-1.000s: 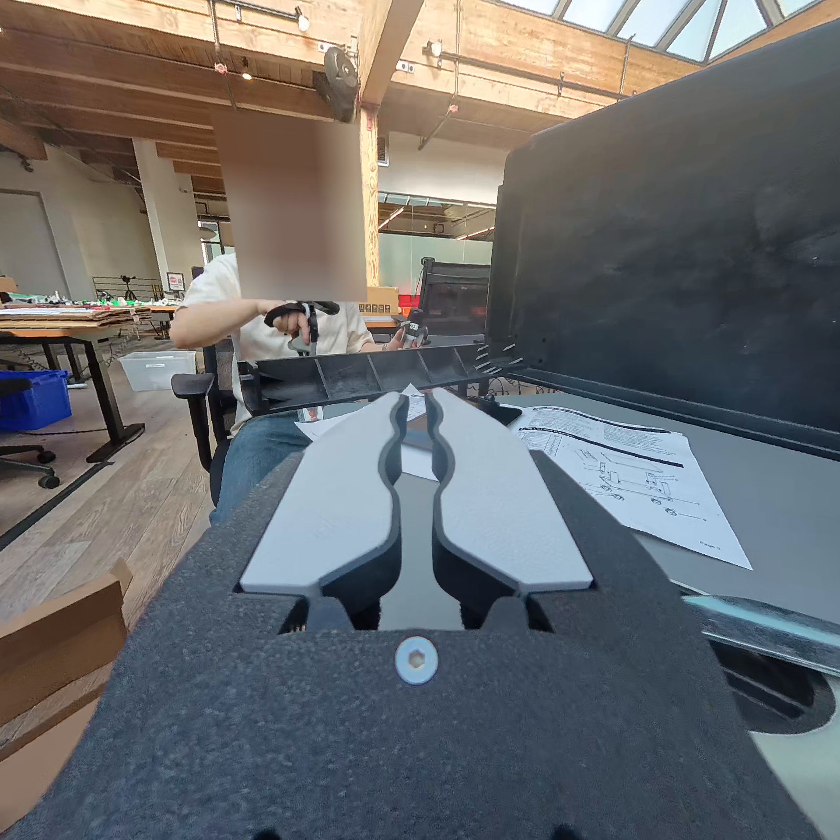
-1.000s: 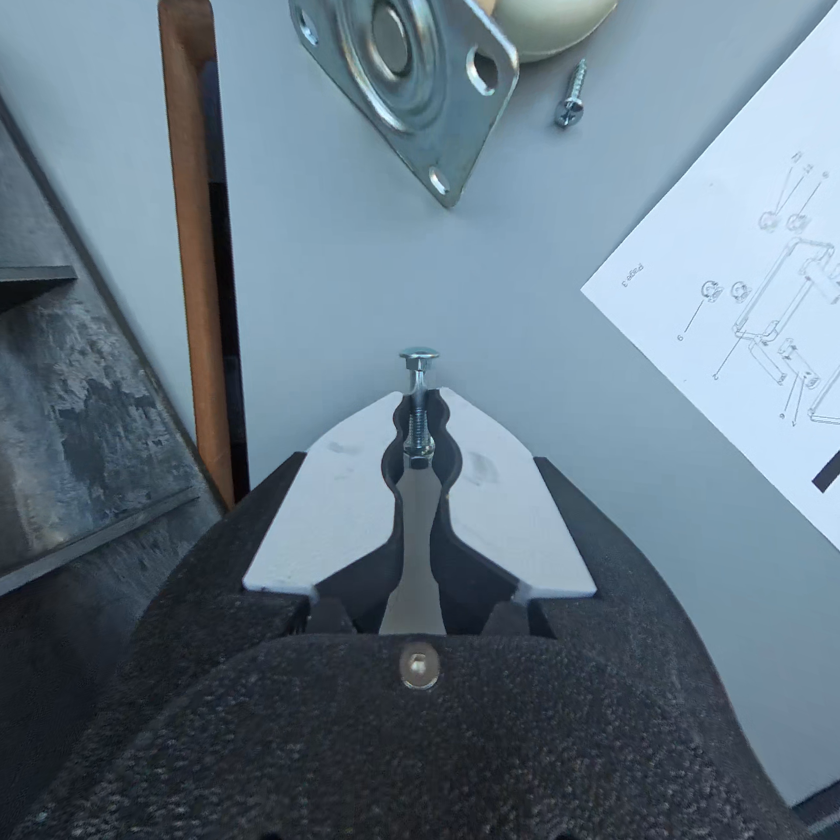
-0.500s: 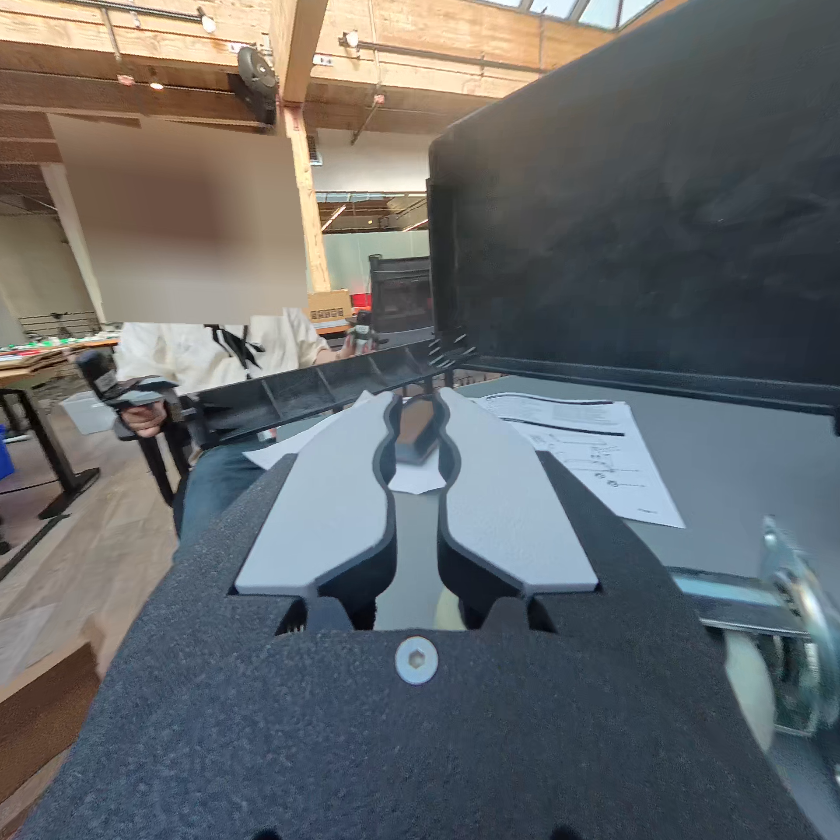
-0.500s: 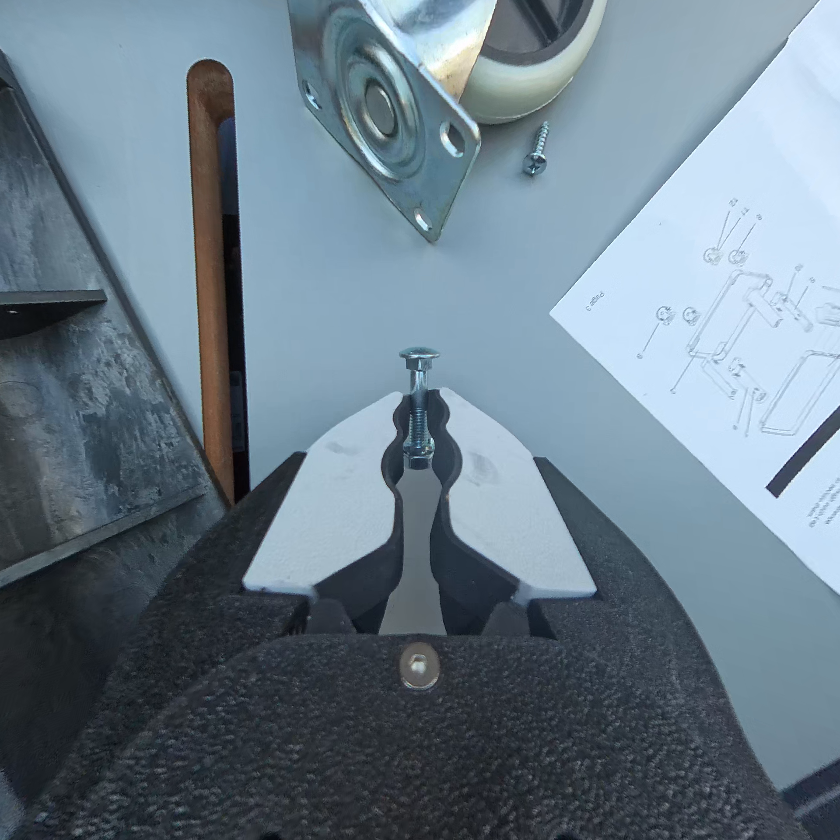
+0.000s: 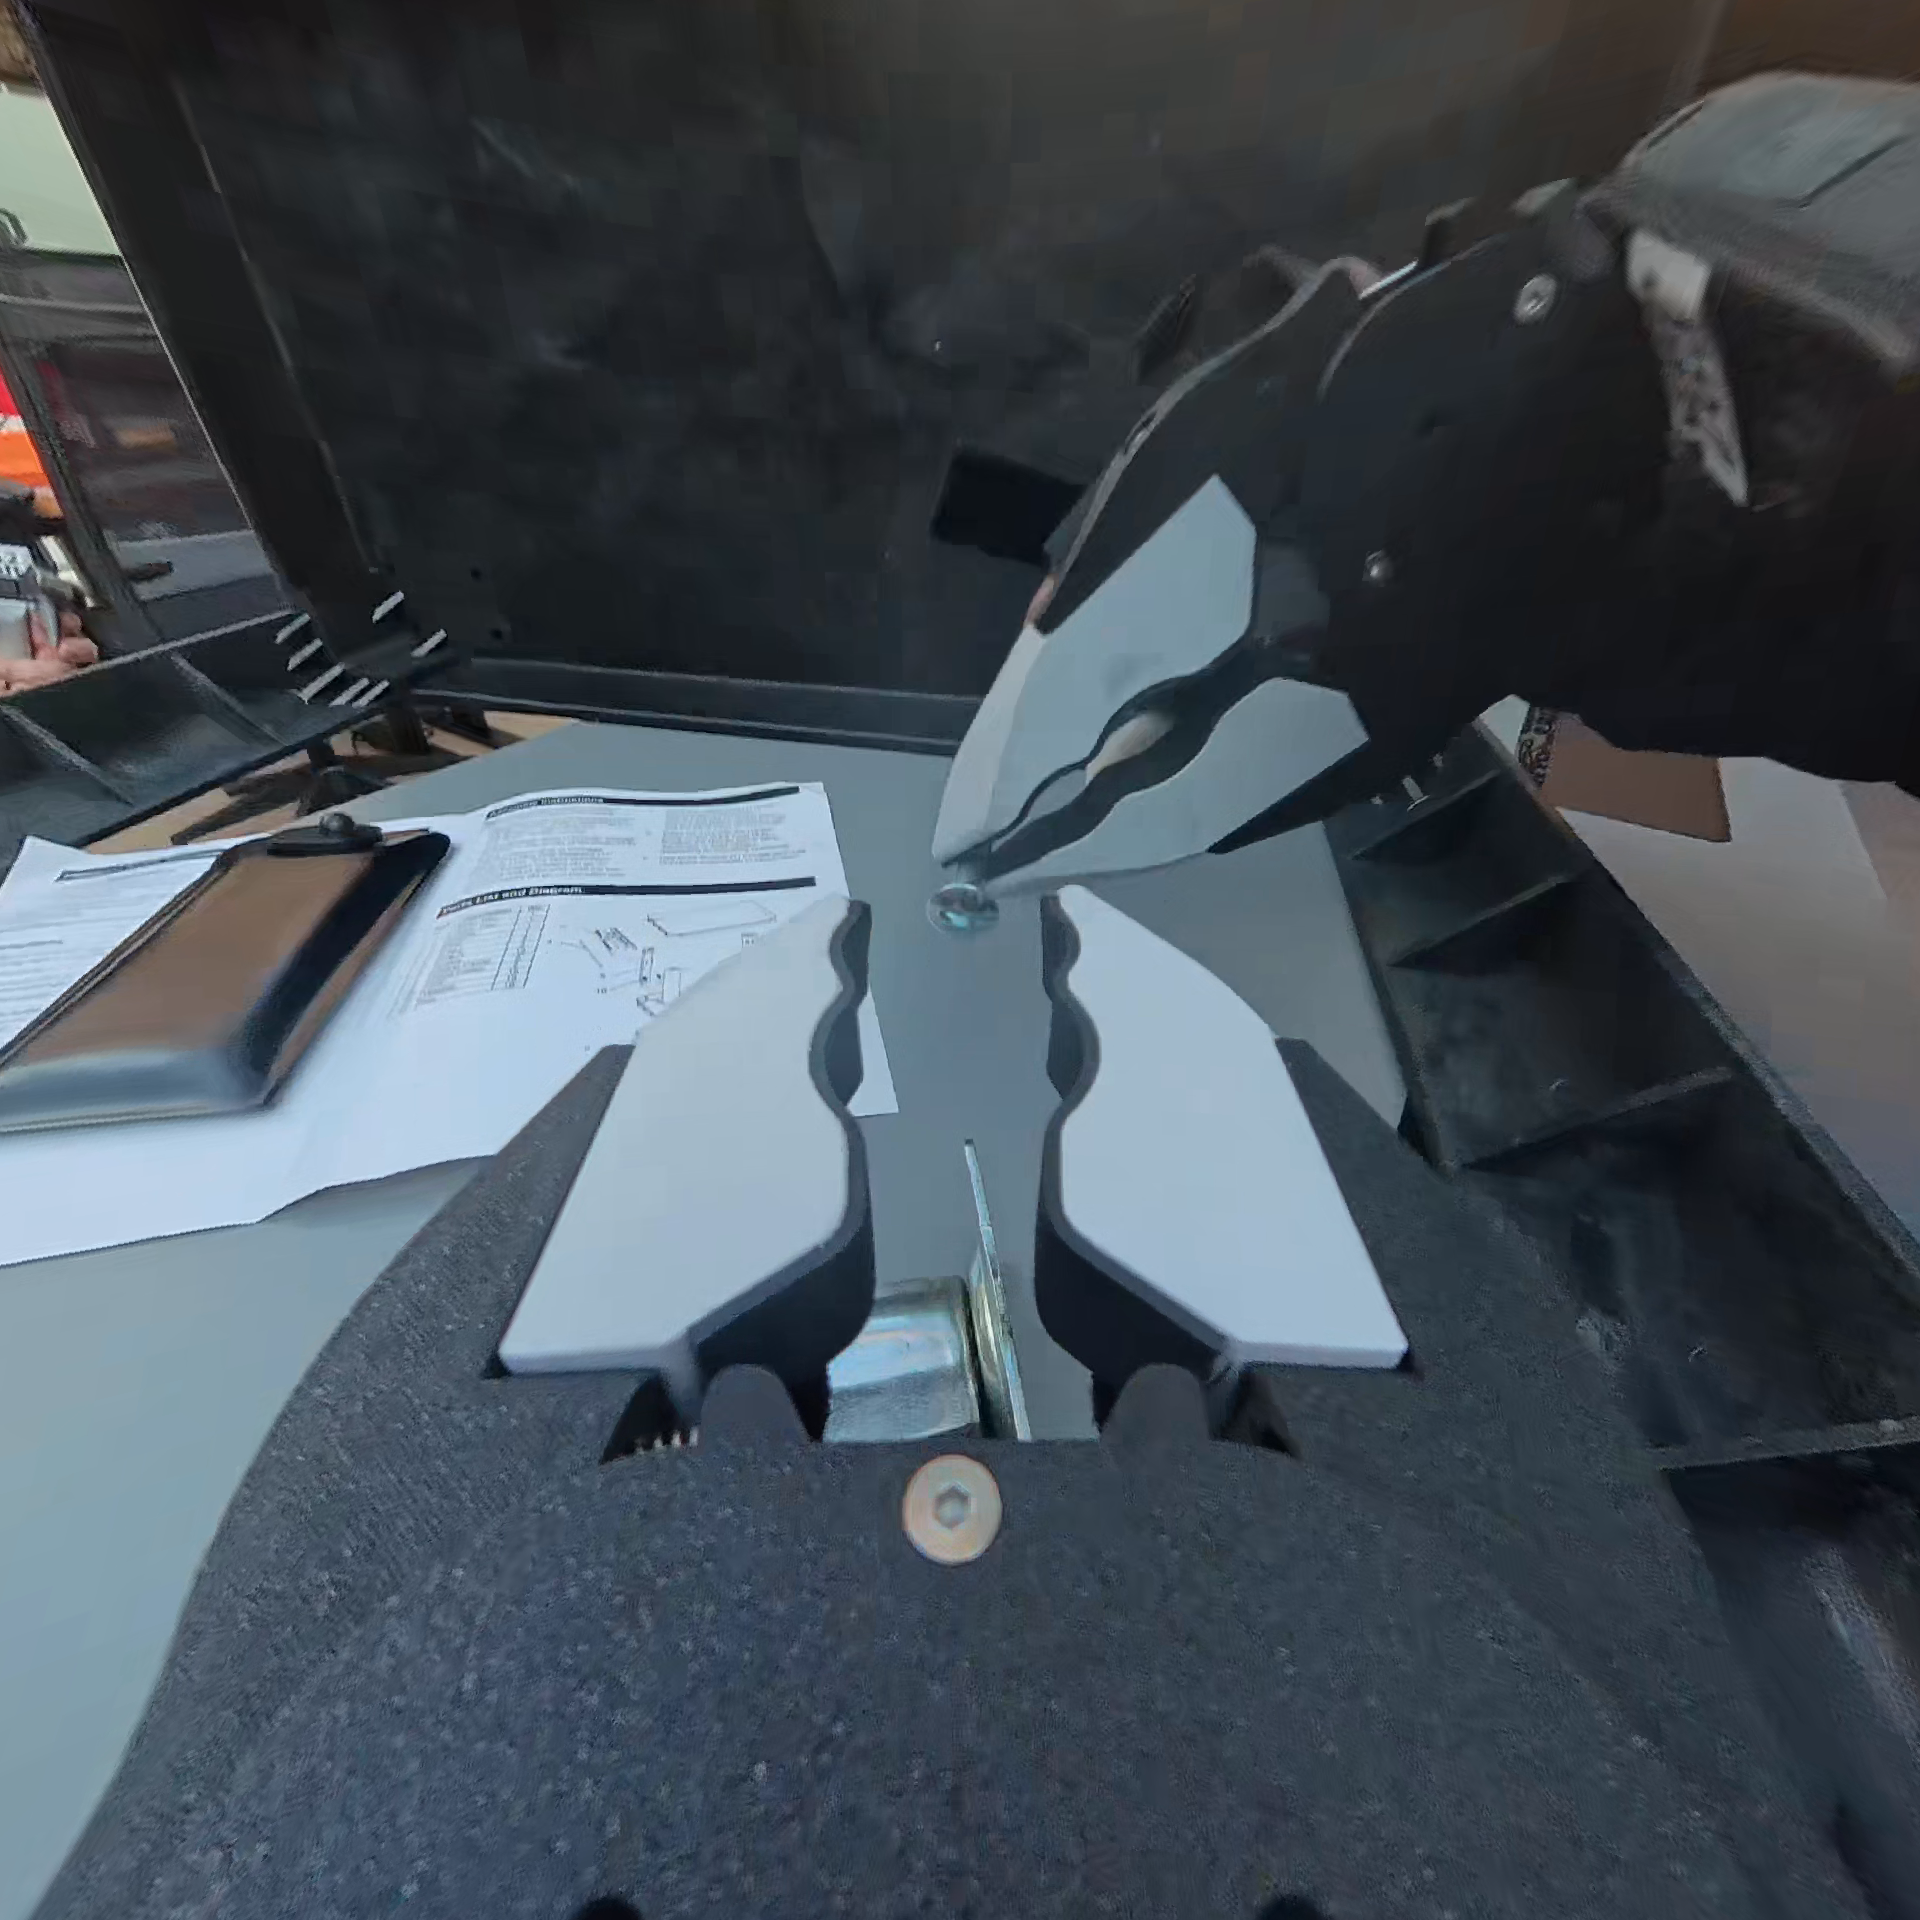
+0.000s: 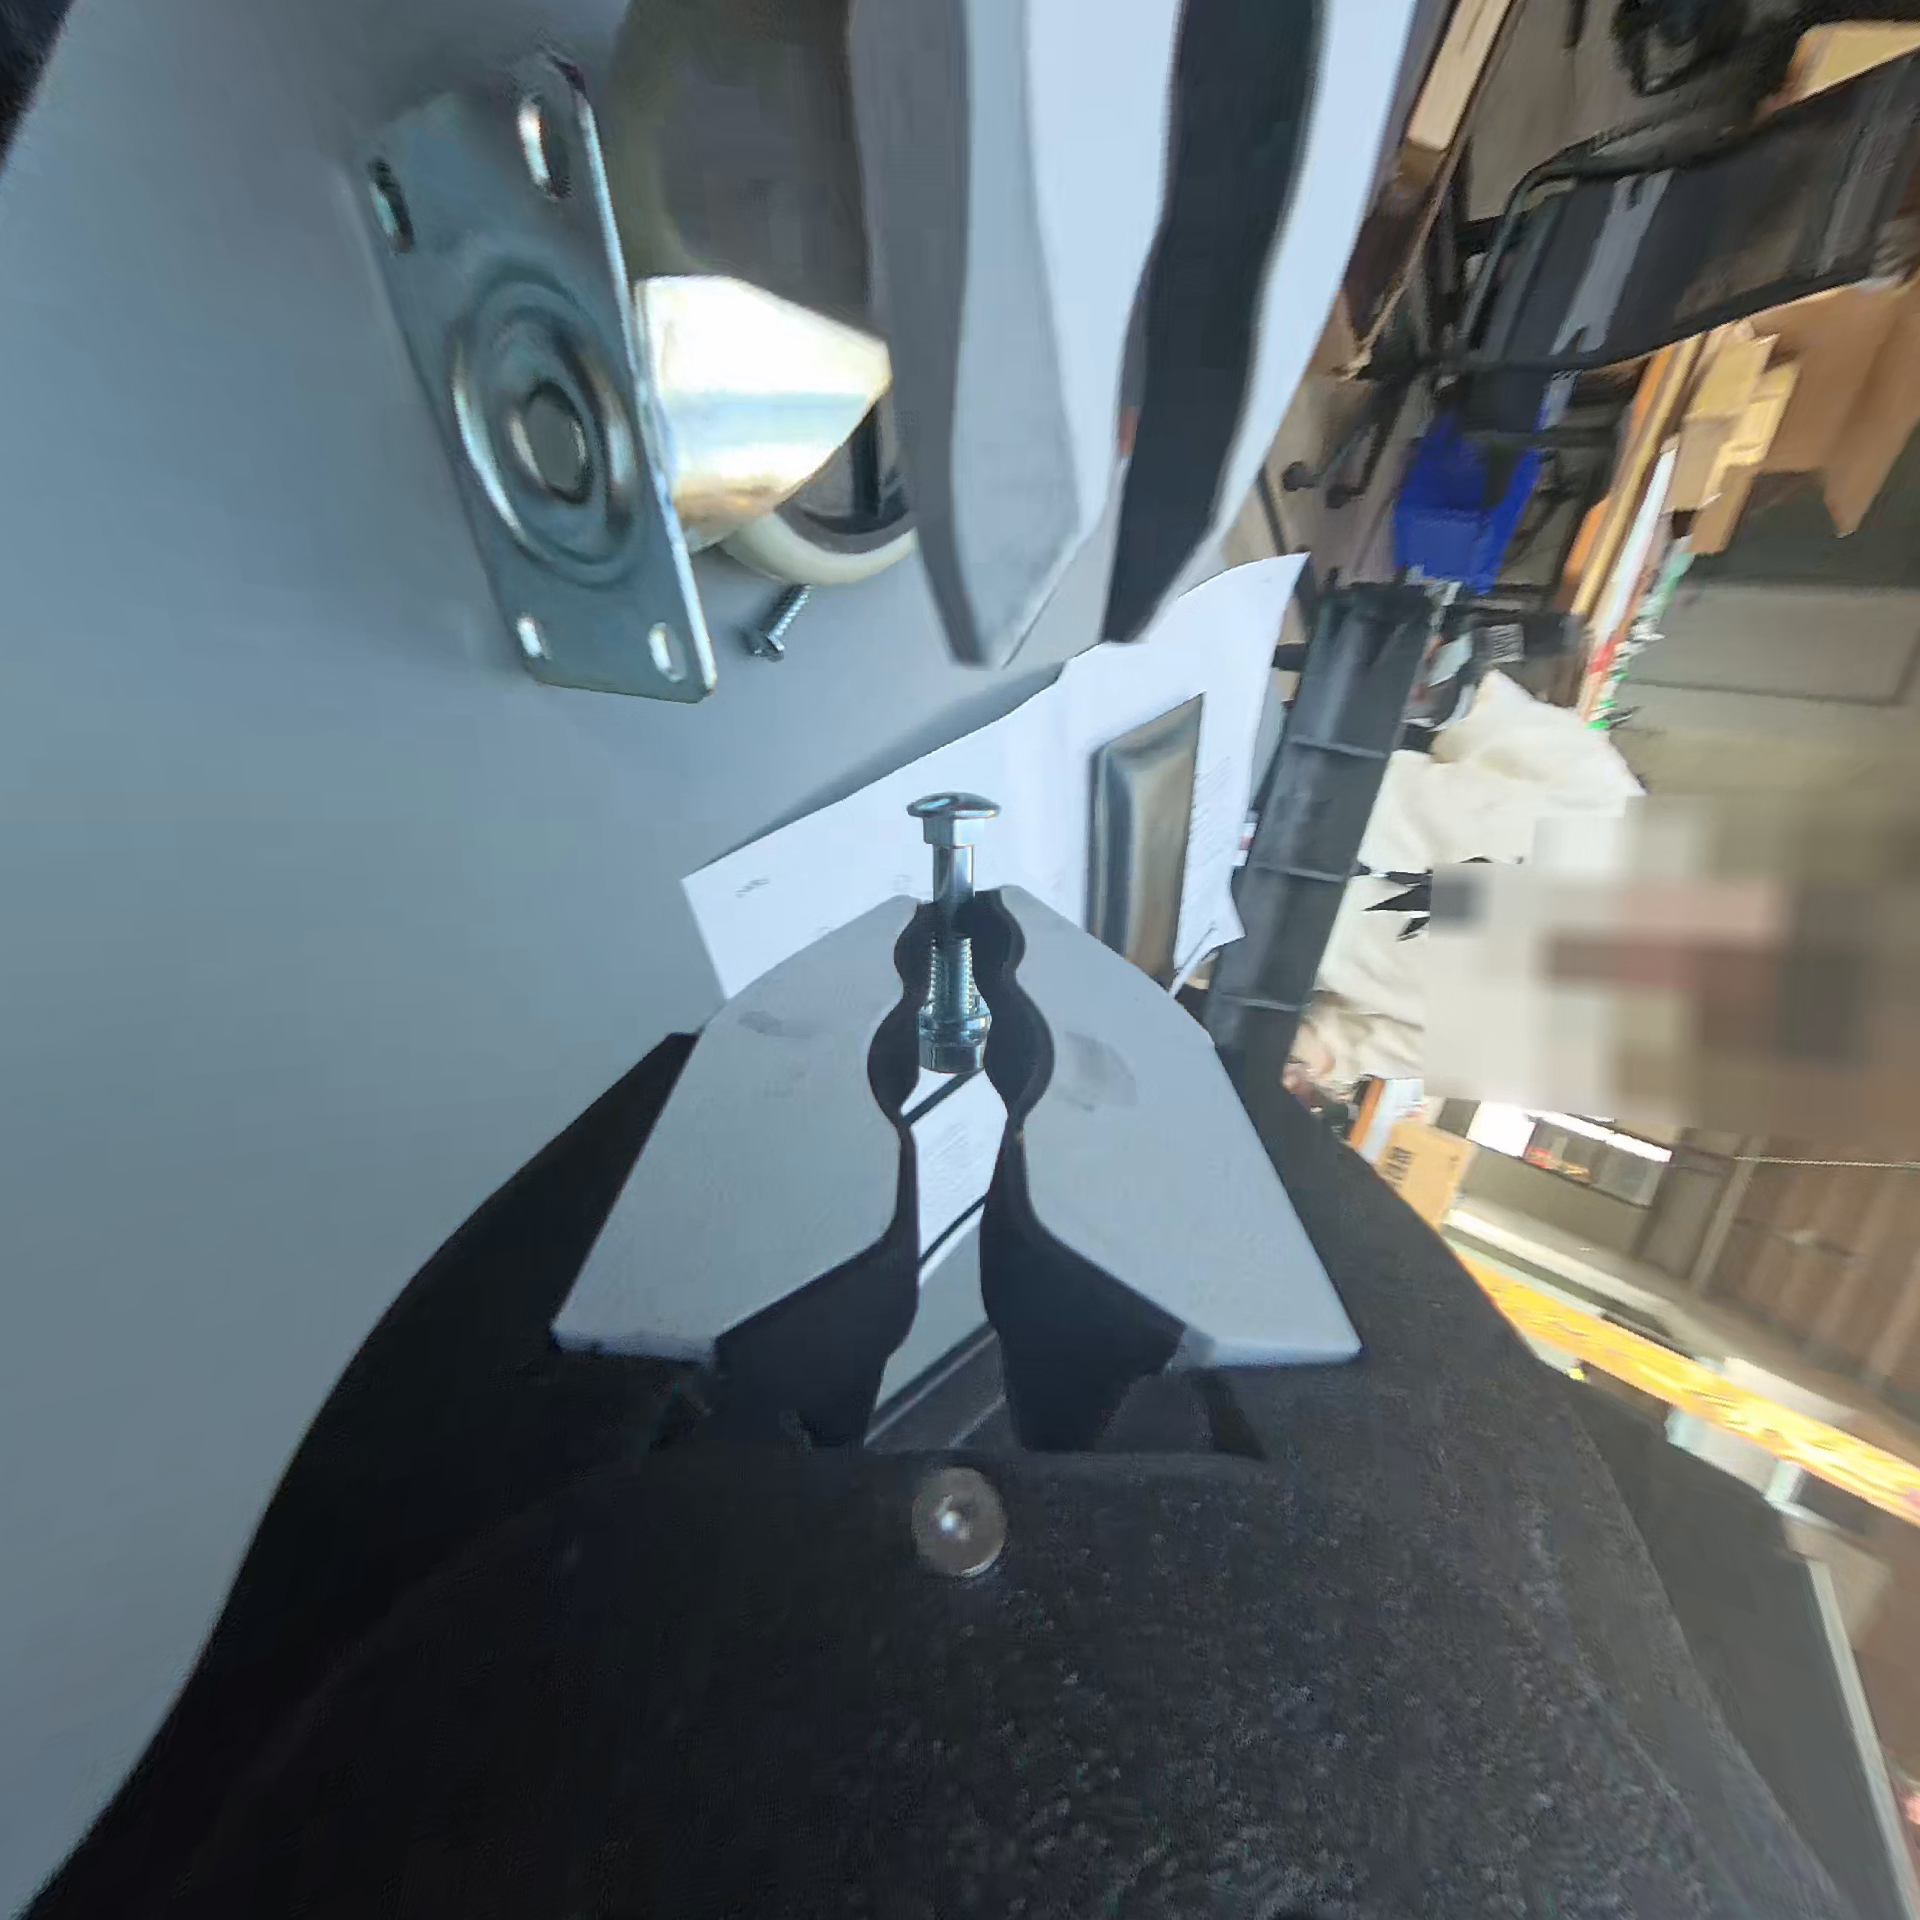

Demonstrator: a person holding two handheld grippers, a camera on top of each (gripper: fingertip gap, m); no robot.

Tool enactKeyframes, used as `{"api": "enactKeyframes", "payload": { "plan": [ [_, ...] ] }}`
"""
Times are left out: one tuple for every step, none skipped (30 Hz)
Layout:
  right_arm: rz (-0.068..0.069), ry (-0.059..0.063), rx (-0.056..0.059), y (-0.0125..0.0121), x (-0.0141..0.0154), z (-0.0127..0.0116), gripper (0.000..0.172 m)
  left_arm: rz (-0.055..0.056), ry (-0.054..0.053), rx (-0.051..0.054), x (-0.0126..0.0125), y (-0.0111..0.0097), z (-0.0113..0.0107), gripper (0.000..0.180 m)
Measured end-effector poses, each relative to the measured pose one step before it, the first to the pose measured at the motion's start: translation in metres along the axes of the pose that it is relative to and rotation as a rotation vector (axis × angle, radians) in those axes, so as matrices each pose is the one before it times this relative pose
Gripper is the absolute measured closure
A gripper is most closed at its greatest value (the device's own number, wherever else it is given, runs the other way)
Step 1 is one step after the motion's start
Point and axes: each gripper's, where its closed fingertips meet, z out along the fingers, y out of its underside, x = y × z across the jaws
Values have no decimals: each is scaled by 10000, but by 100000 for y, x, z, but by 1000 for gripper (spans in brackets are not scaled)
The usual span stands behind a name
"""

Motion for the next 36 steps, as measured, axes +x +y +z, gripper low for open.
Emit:
{"api": "enactKeyframes", "payload": {
  "plan": [
    [-478,456,10,-488,680,-166,165,-175,-104,-356,-34,649,408,148],
    [-439,408,38,-479,627,-161,165,-303,25,-183,53,347,265,148],
    [-420,382,58,-472,608,-163,165,-345,44,-13,19,51,134,147],
    [-383,301,35,-407,513,-118,165,-336,12,116,-63,-142,11,146],
    [-319,240,-9,-306,474,-72,165,-296,-7,175,-120,-236,-64,146],
    [-280,230,-30,-243,456,-39,165,-260,29,180,-75,-268,-99,145],
    [-261,151,-36,-190,343,-18,165,-222,90,156,17,-244,-97,145],
    [-237,84,-48,-140,236,32,165,-173,113,155,91,-257,-101,145],
    [-225,117,-33,-132,231,15,165,-145,98,163,72,-259,-101,145],
    [-211,123,7,-164,201,-9,165,-156,73,148,30,-220,-86,145],
    [-161,62,17,-164,127,-12,165,-164,66,99,5,-137,-64,145],
    [-108,19,-1,-116,64,0,165,-160,69,63,9,-62,-21,145],
    [-88,59,3,-107,101,-18,165,-142,99,59,74,-39,-17,145],
    [-96,66,47,-132,67,-43,165,-126,109,79,101,-60,20,145],
    [-87,-6,45,-119,-27,-28,165,-122,118,112,130,-100,-5,146],
    [-71,-30,1,-47,-61,-10,165,-115,142,111,166,-109,-19,147],
    [-80,14,-4,-14,-16,-14,164,-106,127,100,136,-109,-26,148],
    [-58,44,23,-32,37,-40,164,-101,84,97,73,-97,-30,150],
    [-16,21,20,-23,31,-47,164,-90,73,83,44,-82,-29,153],
    [12,16,16,-20,73,-54,164,-65,104,67,99,-51,-27,156],
    [16,12,12,-23,70,-29,165,-60,120,81,148,-70,-24,159],
    [8,22,5,-12,82,-21,164,-52,63,124,54,-116,-45,162],
    [26,16,40,-62,75,-21,164,-57,13,150,-42,-140,-76,164],
    [23,7,25,-53,60,2,164,-73,96,89,36,-60,-55,164],
    [-2,6,7,-43,34,10,164,-98,90,69,9,-35,-35,164],
    [-10,10,-1,-30,22,33,164,-113,76,67,-9,-39,-47,165],
    [-3,-1,3,-32,-3,47,164,-136,29,36,-85,14,-29,164],
    [28,-17,3,-18,-18,67,165,-120,59,43,-50,3,-37,165],
    [65,-10,-7,3,-24,89,164,-147,41,44,-75,5,-16,165],
    [90,17,-4,-13,19,67,164,-123,39,61,-49,-39,-36,164],
    [83,41,13,-27,36,42,164,-74,31,57,-29,-64,-57,165],
    [100,44,23,-36,60,25,164,-74,22,56,-20,-90,-63,165],
    [151,67,31,-15,108,-6,161,-57,-6,44,-44,-92,-48,165],
    [203,67,-3,40,138,4,155,-31,-42,29,-86,-74,-60,165],
    [226,59,-22,112,152,-17,149,-37,-25,35,-92,-67,-68,165],
    [256,68,-13,136,151,-51,144,-64,1,72,-70,-118,-81,164]
  ]
}}
